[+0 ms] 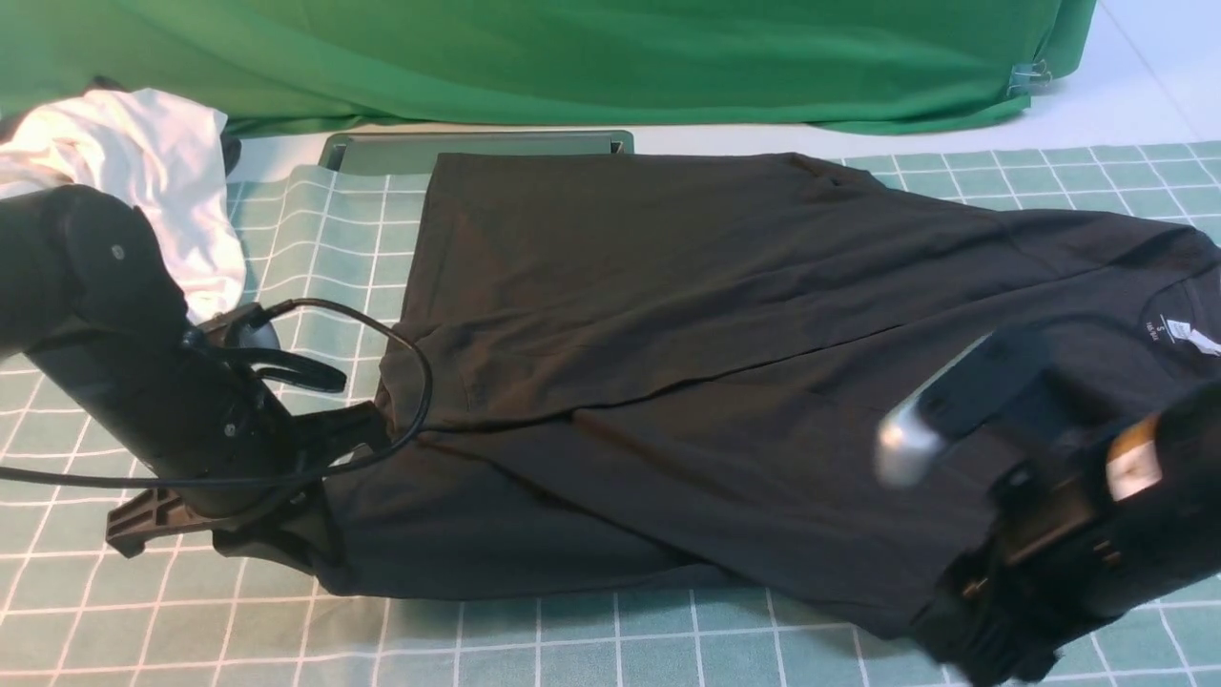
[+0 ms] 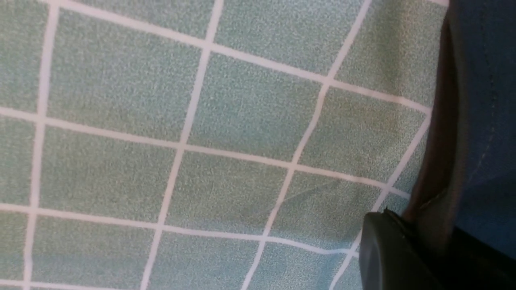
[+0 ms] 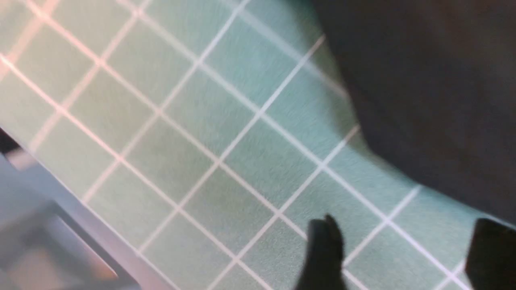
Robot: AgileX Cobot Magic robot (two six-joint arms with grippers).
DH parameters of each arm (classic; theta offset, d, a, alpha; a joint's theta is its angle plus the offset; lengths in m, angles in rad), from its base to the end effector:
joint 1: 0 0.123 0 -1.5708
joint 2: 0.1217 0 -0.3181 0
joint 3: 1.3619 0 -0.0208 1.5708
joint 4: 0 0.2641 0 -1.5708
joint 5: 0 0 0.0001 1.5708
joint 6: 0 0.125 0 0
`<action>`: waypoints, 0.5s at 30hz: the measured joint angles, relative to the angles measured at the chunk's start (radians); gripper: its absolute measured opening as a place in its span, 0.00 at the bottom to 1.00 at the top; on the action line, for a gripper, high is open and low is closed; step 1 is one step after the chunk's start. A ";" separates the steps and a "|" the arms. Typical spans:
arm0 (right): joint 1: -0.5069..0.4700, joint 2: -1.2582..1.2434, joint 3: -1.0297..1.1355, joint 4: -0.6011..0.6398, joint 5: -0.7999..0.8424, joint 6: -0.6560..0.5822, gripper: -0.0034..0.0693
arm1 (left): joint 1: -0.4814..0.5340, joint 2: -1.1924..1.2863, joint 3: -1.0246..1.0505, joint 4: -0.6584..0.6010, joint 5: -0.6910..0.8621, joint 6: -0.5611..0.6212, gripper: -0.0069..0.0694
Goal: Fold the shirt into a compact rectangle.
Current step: 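Grasp the near edge of the shirt at its hem and shoulder corners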
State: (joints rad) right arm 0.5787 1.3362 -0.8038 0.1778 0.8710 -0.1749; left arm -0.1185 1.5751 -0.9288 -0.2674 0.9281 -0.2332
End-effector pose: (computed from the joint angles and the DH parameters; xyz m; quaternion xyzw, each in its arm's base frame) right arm 0.1946 0.1474 0.2245 -0.3188 0.9364 0.0985 0.1089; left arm 0.2820 -0.0602 0.1946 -0.1320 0.9843 -0.1155 0.0215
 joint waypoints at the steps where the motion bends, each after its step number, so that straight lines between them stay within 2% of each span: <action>1: 0.015 0.022 0.000 -0.021 -0.009 0.004 0.77 | 0.000 0.000 0.000 0.000 -0.002 0.002 0.13; 4: 0.049 0.074 0.000 -0.081 -0.031 0.035 0.82 | 0.000 0.000 0.000 0.000 -0.012 0.006 0.12; 8: 0.092 0.180 -0.004 -0.255 -0.061 0.169 0.85 | 0.000 0.000 0.000 0.000 -0.029 0.022 0.12; 15: 0.098 0.289 -0.006 -0.363 -0.115 0.219 0.85 | 0.000 0.000 0.002 0.000 -0.041 0.028 0.12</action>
State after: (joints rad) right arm 0.6765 1.6250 -0.8093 -0.1850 0.7564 0.0441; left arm -0.1185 1.5751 -0.9270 -0.2674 0.8866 -0.2056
